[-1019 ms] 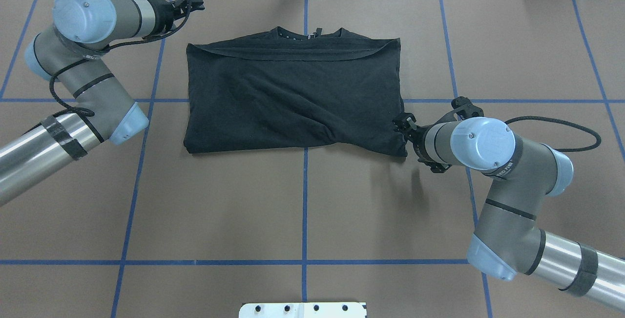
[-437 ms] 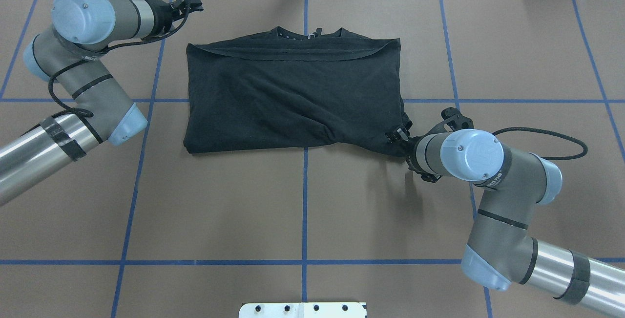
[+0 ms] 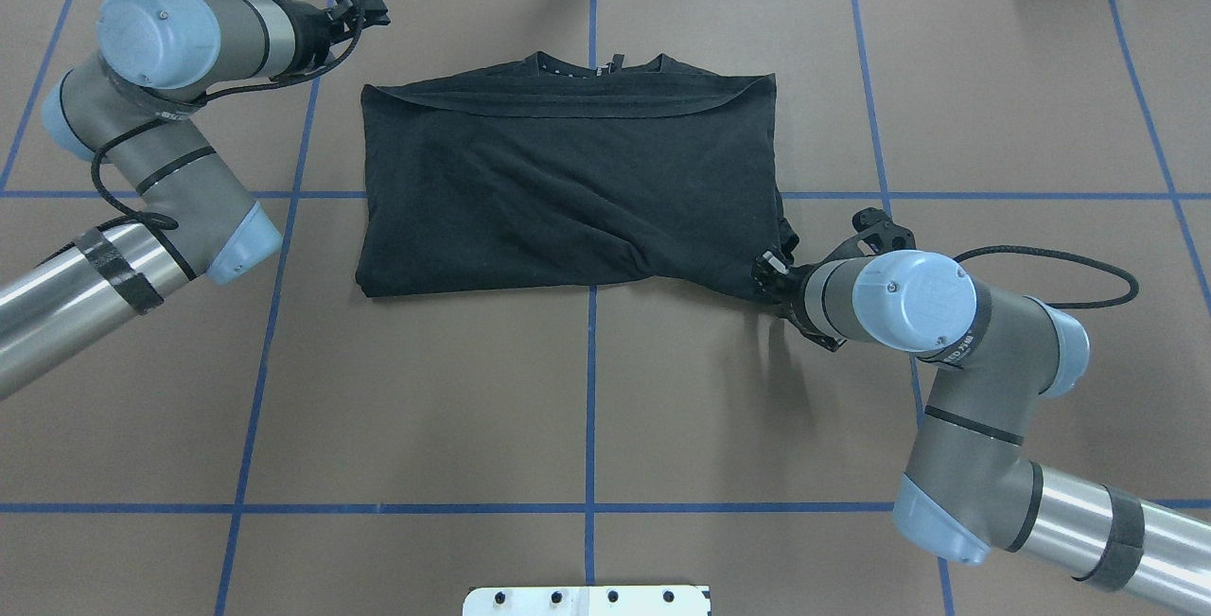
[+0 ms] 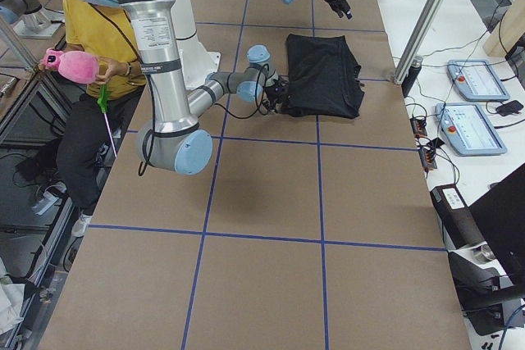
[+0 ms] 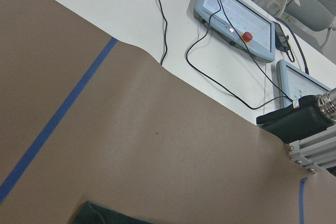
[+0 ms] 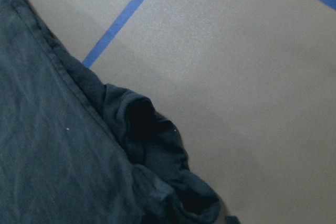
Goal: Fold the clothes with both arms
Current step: 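Move the right gripper to the folded shirt's side edge and grasp it, then drag the shirt's side edge toward the robot with the right gripper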
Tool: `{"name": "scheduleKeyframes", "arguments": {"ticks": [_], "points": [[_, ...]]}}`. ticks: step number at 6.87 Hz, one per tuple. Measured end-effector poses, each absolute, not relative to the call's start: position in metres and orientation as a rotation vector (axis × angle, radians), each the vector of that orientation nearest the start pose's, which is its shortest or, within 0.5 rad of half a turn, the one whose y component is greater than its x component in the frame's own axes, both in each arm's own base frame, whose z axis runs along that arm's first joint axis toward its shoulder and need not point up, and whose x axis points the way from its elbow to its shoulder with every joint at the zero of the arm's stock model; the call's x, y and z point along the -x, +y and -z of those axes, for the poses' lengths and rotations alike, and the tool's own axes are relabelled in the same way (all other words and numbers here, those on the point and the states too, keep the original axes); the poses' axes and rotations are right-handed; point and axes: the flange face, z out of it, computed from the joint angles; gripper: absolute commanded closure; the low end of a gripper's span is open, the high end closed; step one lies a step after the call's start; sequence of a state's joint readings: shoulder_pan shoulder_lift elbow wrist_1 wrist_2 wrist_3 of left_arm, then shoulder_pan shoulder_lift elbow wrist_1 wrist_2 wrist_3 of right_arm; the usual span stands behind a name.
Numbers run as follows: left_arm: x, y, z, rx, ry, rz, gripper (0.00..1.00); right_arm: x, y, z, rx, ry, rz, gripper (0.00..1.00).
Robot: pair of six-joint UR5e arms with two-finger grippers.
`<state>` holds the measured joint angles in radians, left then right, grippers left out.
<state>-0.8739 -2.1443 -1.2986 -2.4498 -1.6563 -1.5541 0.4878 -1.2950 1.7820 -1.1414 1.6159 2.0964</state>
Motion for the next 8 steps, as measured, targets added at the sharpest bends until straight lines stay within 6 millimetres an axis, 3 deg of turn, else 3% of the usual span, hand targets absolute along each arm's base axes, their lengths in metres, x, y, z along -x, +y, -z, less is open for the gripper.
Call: {"name": "scheduleKeyframes", "arguments": {"ticks": [4,6,7,8], "points": [[-0.375,-0.641,-0.359,-0.447,1.110,0.706,0.05,0.453,-0.411,-0.365,0.096,-0.957,-0.930,1.00],[-0.375,-0.641,-0.359,-0.447,1.111,0.707,0.05,0.423,-0.415,-0.346,0.147,-0.970,-0.933,1.00],[-0.374,-0.639,-0.355,-0.449,1.118,0.705,0.05,0.404,-0.405,-0.338,0.160,-0.966,-0.933,1.00],[-0.372,-0.637,-0.347,-0.452,1.133,0.700,0.05,0.387,-0.376,-0.334,0.183,-0.955,-0.912,1.00]]}}
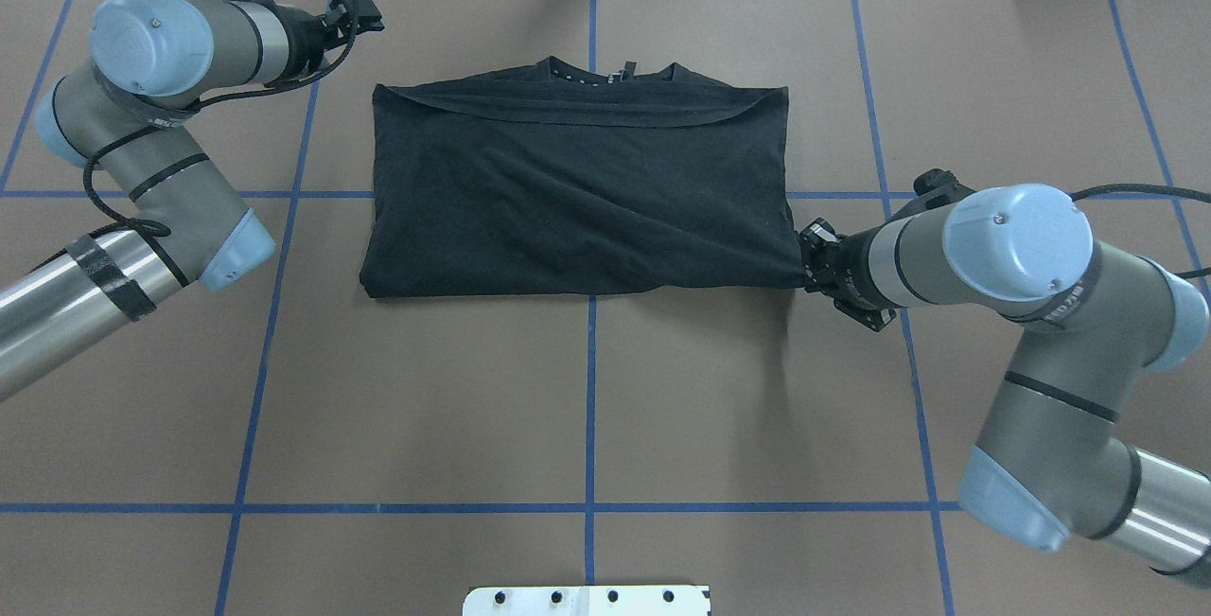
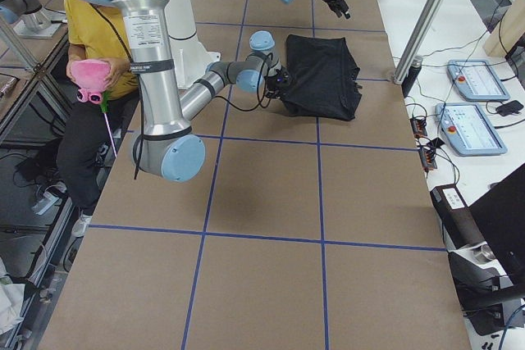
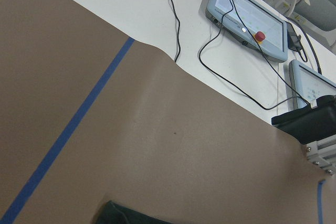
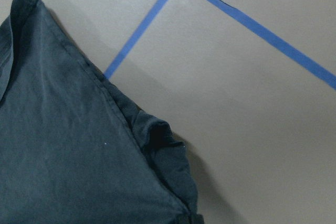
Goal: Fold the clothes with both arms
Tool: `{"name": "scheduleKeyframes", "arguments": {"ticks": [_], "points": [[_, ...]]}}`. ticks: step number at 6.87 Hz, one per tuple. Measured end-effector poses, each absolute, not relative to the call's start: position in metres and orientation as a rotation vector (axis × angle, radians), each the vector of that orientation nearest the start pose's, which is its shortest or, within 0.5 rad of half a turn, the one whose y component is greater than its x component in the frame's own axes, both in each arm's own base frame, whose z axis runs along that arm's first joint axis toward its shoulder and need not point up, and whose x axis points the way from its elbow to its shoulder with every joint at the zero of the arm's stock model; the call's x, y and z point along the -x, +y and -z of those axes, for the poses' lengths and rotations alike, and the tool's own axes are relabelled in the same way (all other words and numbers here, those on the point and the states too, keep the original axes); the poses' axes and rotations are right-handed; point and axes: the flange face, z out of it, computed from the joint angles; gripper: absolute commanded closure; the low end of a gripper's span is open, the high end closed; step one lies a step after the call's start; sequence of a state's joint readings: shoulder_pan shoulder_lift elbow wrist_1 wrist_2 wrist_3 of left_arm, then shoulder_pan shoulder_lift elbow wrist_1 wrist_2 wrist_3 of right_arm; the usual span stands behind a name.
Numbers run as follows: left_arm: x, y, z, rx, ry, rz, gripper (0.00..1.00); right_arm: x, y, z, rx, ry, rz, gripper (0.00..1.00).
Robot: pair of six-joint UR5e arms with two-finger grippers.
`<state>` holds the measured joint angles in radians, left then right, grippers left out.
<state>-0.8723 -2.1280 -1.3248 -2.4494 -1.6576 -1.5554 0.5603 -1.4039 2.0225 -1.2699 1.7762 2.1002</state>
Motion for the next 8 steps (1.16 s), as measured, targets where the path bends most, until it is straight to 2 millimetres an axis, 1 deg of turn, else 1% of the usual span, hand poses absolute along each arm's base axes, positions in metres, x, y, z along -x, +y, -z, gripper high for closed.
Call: {"name": "scheduleKeyframes", "arguments": {"ticks": [1,2,3,4,5,6,7,8], "points": [[-0.368,-0.630,-0.340,-0.448,1.156,0.686,0.05,0.383,-0.333,-0.331,0.232,-0.933,-0.870,1.00],[-0.360,-0.616,-0.335,-0.431,1.186,0.660,0.05,0.391,-0.287,-0.325,0.297,-0.902,-0.825,1.00],[-0.353,-0.602,-0.327,-0.413,1.220,0.631,0.05,0.400,-0.246,-0.315,0.367,-0.872,-0.774,1.00],[-0.347,-0.589,-0.319,-0.396,1.251,0.605,0.05,0.407,-0.212,-0.305,0.443,-0.844,-0.715,0.68],[-0.344,-0.578,-0.312,-0.358,1.273,0.598,0.05,0.412,-0.185,-0.298,0.504,-0.822,-0.653,0.01],[-0.350,-0.565,-0.304,-0.305,1.291,0.610,0.05,0.420,-0.163,-0.297,0.534,-0.802,-0.607,0.00],[-0.362,-0.550,-0.295,-0.254,1.300,0.625,0.05,0.425,-0.150,-0.299,0.542,-0.789,-0.583,0.00],[-0.384,-0.530,-0.288,-0.209,1.274,0.651,0.06,0.424,-0.152,-0.299,0.540,-0.791,-0.590,0.00]]}}
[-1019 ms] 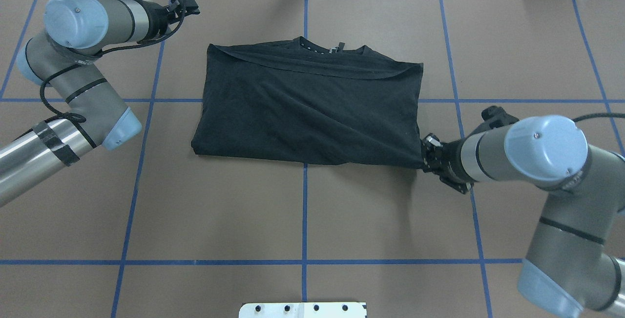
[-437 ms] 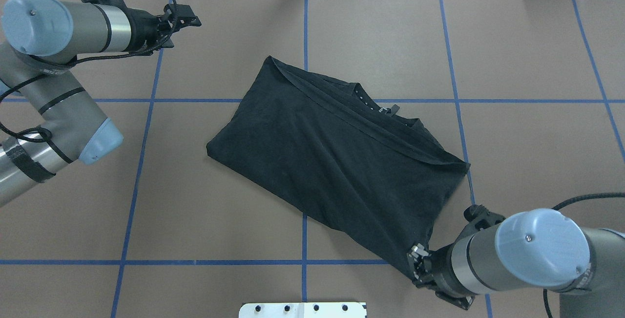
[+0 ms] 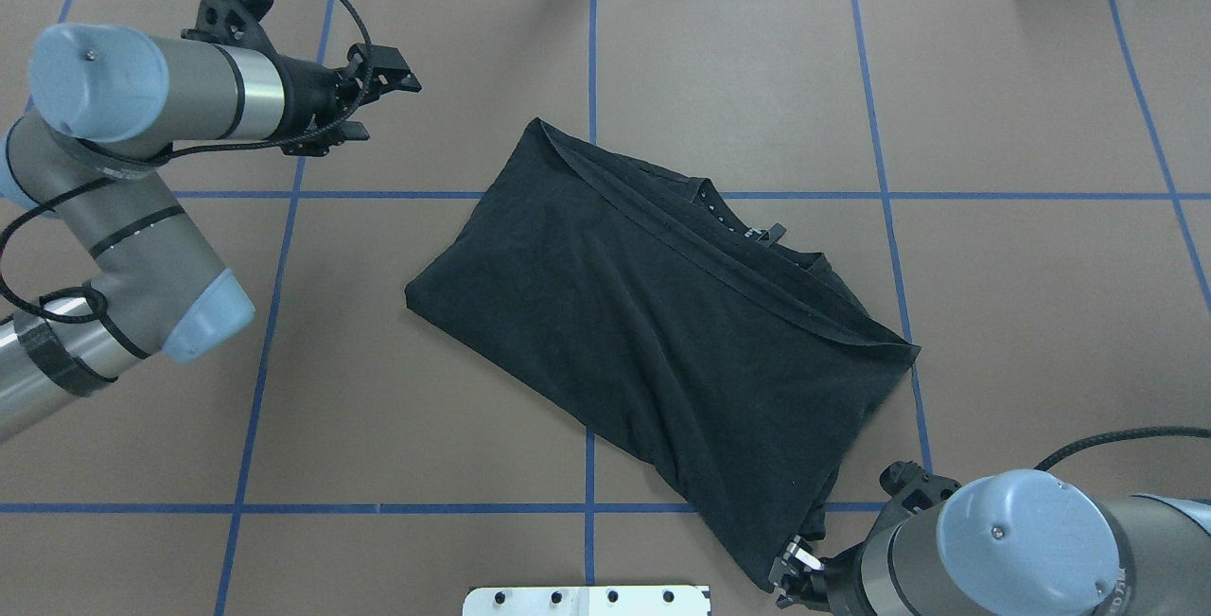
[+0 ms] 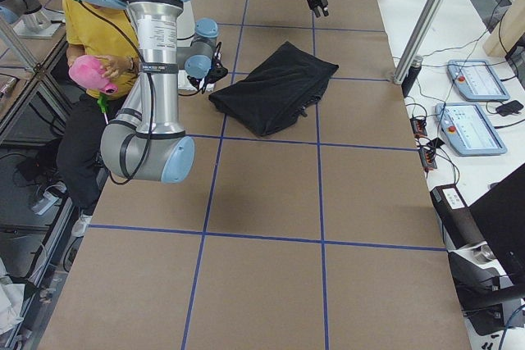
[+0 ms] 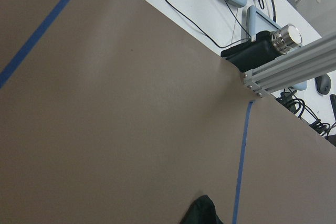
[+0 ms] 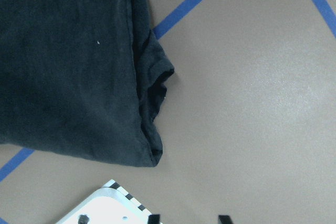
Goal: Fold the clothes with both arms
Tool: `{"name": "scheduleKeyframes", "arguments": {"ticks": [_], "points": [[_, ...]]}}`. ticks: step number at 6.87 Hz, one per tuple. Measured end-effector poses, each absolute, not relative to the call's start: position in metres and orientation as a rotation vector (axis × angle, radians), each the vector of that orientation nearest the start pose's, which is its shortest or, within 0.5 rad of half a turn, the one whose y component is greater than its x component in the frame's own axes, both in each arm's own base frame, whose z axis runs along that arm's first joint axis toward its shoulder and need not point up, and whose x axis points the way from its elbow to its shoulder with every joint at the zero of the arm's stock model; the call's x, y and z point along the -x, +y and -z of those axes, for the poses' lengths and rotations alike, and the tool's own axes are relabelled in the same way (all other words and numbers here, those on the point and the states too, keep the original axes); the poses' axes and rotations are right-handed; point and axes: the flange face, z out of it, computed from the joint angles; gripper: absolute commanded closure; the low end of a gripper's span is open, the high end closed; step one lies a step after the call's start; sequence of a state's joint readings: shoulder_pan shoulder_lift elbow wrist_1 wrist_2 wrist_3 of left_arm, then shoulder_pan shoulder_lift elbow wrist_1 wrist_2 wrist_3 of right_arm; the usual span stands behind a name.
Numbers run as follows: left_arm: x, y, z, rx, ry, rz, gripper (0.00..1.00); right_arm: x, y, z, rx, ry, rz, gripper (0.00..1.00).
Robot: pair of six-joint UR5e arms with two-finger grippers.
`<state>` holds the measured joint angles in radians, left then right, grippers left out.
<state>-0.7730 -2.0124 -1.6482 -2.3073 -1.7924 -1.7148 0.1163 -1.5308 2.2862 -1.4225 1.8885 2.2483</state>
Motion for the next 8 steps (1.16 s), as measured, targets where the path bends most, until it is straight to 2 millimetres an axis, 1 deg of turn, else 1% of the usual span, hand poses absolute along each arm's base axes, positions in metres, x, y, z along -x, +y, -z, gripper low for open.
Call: {"name": "scheduleKeyframes", "arguments": {"ticks": [1,2,3,4,5,6,7,8], "points": [[-0.415,-0.505,-0.284,-0.182,1.209,0.672,0.10,0.416,-0.171,-0.296,0.531,-0.807,-0.627,0.00],[-0.441,-0.479,-0.295,-0.167,1.136,0.677,0.15,0.405,-0.193,-0.292,0.519,-0.831,-0.670,0.00],[-0.460,-0.456,-0.317,-0.159,1.076,0.678,0.18,0.399,-0.209,-0.289,0.509,-0.847,-0.702,0.00],[-0.471,-0.440,-0.329,-0.153,1.047,0.677,0.20,0.397,-0.216,-0.288,0.505,-0.853,-0.715,0.00],[-0.478,-0.430,-0.335,-0.145,1.034,0.672,0.23,0.397,-0.218,-0.287,0.503,-0.856,-0.719,0.00],[-0.484,-0.423,-0.338,-0.130,1.031,0.674,0.37,0.397,-0.218,-0.287,0.503,-0.857,-0.719,0.00],[-0.491,-0.414,-0.339,-0.109,1.031,0.679,0.42,0.397,-0.220,-0.286,0.502,-0.859,-0.721,0.00],[-0.496,-0.407,-0.339,-0.095,1.030,0.680,0.64,0.396,-0.221,-0.286,0.501,-0.861,-0.724,0.00]]}}
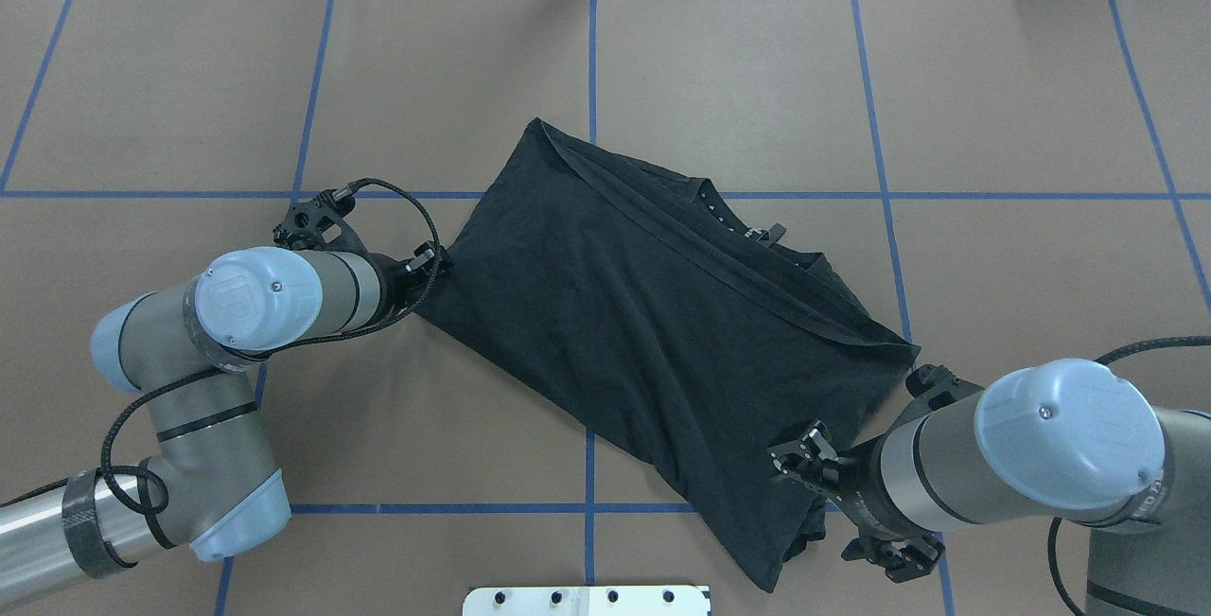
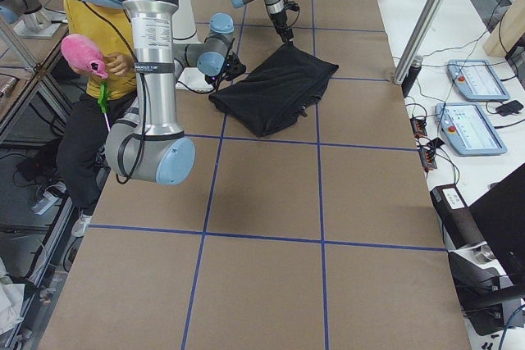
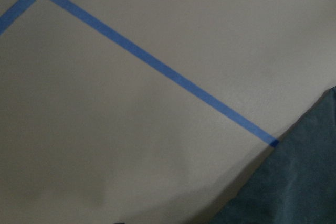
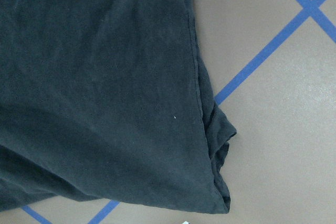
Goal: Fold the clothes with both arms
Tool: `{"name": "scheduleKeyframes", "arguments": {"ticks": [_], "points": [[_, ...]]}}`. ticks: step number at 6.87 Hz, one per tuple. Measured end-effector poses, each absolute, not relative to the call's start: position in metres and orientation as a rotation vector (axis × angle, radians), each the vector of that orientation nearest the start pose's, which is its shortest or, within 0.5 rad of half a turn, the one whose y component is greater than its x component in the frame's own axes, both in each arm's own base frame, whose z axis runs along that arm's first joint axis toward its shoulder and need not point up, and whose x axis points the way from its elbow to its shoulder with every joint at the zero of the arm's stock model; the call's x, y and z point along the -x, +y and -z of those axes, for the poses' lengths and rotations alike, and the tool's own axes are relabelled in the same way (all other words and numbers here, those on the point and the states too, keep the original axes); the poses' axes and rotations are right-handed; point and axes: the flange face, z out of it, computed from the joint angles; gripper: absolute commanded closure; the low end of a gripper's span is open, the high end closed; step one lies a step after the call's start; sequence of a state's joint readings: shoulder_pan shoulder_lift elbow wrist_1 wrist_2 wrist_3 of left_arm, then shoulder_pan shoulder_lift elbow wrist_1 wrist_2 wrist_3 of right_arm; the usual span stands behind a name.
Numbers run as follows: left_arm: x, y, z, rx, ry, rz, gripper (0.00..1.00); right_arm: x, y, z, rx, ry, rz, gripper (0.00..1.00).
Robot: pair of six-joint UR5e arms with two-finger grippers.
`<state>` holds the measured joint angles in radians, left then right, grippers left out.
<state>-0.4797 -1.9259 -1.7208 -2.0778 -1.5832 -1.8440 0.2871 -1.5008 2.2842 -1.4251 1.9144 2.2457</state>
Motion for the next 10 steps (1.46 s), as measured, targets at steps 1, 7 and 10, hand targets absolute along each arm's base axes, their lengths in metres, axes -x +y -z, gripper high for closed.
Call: {"name": "scheduleKeyframes", "arguments": {"ticks": [1,7,10], "points": [[-0.499,-0.404,-0.340,-0.089,1.029,0.680,0.70,0.395,-0.222,-0.286,0.500,-0.862,-0.727,0.00],[-0.487,-0.404,-0.327,-0.117,1.044,0.641,1.00,0.389,-0.229,-0.276,0.496,-0.891,-0.736,0.00],[-0.421,-0.487,-0.322,-0.337,1.032,0.530,1.00,0.376,-0.237,-0.267,0.506,-0.914,-0.746,0.00]]}}
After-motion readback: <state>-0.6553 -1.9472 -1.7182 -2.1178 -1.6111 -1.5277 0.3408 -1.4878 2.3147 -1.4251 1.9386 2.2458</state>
